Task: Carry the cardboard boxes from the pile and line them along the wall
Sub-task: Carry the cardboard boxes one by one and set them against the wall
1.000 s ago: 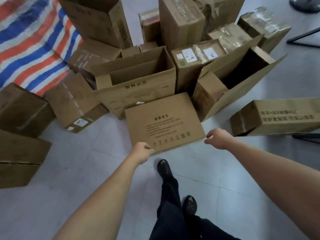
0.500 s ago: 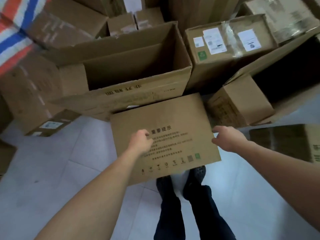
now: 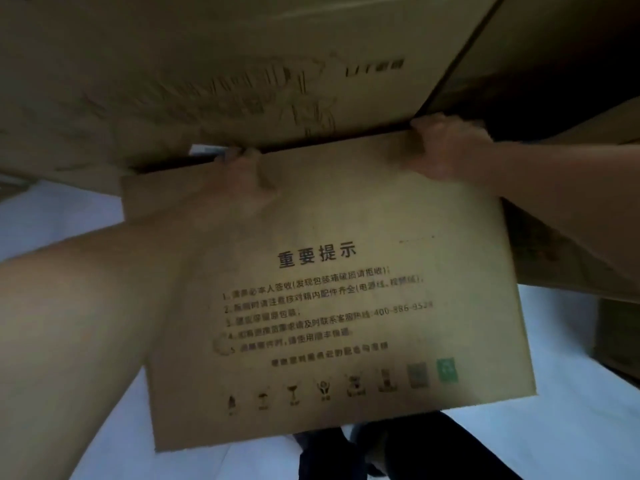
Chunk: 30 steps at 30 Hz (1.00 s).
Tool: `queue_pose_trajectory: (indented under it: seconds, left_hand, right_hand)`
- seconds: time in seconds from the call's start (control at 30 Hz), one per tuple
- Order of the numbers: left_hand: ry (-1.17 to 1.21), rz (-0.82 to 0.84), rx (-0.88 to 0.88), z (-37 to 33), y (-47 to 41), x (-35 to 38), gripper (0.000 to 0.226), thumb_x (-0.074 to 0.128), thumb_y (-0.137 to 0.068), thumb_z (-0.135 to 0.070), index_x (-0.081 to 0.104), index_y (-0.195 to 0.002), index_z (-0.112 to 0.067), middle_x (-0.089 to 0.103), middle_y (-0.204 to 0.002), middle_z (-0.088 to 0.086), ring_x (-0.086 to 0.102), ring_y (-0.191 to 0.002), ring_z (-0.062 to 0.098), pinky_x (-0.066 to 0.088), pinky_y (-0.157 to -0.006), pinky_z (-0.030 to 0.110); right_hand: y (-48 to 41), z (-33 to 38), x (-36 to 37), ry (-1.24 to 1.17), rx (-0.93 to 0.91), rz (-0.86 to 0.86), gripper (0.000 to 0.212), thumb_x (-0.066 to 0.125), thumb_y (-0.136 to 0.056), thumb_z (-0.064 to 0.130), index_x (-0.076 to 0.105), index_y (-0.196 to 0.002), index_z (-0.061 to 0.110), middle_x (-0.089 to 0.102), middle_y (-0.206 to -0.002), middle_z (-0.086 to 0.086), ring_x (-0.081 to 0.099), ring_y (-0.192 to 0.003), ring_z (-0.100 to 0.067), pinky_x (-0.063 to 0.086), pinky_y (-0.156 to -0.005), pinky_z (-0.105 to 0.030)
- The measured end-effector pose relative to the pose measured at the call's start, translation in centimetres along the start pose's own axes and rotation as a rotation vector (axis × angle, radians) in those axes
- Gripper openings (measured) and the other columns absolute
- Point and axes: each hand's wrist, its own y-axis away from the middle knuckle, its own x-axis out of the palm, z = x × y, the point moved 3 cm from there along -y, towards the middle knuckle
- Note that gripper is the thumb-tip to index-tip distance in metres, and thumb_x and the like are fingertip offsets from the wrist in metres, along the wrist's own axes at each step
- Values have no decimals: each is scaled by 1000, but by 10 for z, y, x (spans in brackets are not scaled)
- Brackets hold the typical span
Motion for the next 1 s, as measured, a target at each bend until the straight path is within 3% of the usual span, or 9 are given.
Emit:
queue_pose_trajectory:
  seconds: [0.13, 0.27, 0.4, 0.57, 0.63, 0.7, 0.8, 0.9, 1.0]
  left_hand:
    - [36, 62, -15, 15, -15, 1, 105, 75, -77, -53, 15, -156, -20, 15, -162, 12, 16, -147, 34, 20, -119, 51]
    - [-39, 97, -86, 22, 5, -10, 88, 68, -79, -60, 34, -150, -20, 30, -155, 12, 32, -139, 37, 30, -113, 55]
    - [-64, 26, -80, 10, 69, -25, 67, 64, -86, -52, 43, -142, -22, 33, -146, 16, 35, -132, 39, 35, -107, 49]
    - [7, -16, -138, -12, 170, -45, 58, 60, -88, -54, 48, -139, -28, 37, -143, 12, 33, -135, 35, 32, -111, 53]
    - [12, -57, -171, -16, 217, -44, 52, 56, -91, -52, 50, -137, -28, 37, -144, 11, 34, -135, 34, 31, -112, 53]
    - [48, -100, -186, -18, 261, -42, 49, 55, -93, -49, 51, -136, -28, 41, -142, 10, 37, -133, 31, 32, -111, 52]
    - [92, -158, -204, -18, 311, -32, 48, 56, -94, -43, 49, -139, -26, 46, -140, 6, 41, -132, 25, 32, -113, 47]
    - [151, -213, -272, -7, 351, -17, 47, 58, -94, -38, 48, -138, -23, 48, -141, 4, 46, -128, 25, 39, -109, 45]
    - [186, -218, -365, 8, 389, -6, 49, 62, -91, -35, 46, -134, -19, 49, -139, 6, 47, -127, 26, 41, -107, 46]
  right_hand:
    - [-20, -1, 8, 68, 5, 47, 92, 51, -83, 75, 23, -156, 26, 28, -159, -6, 29, -143, -31, 25, -113, -56]
    - [0, 8, -2, 74, -60, 6, 83, 46, -84, 77, 30, -151, 30, 37, -153, -8, 35, -138, -32, 33, -107, -55]
    - [59, 18, -21, 64, -57, -129, 68, 32, -89, 75, 48, -137, 28, 51, -135, -10, 45, -126, -34, 39, -96, -52]
    - [151, 4, -47, -179, 42, -320, 47, 39, -98, 57, 67, -108, 20, 62, -113, -11, 52, -111, -35, 42, -92, -47]
    - [187, -14, -49, -285, 182, -352, 45, 45, -97, 53, 65, -115, 17, 58, -119, -13, 48, -117, -36, 42, -96, -48]
    - [216, -35, -43, -456, 368, -261, 57, 51, -91, 59, 54, -131, 17, 51, -132, -15, 44, -125, -38, 42, -100, -49]
    - [246, -43, -35, -1043, 589, -91, 82, 66, -79, 65, 49, -139, 12, 60, -124, -12, 60, -109, -33, 49, -85, -37]
    - [265, -24, -43, -1213, 473, -20, 64, 73, -79, 57, 57, -123, 14, 62, -90, 0, 63, -77, -18, 49, -59, -28]
    - [287, 0, -51, -1137, 286, -18, 63, 70, -77, 63, 60, -122, 21, 67, -92, 2, 67, -83, -18, 56, -74, -34]
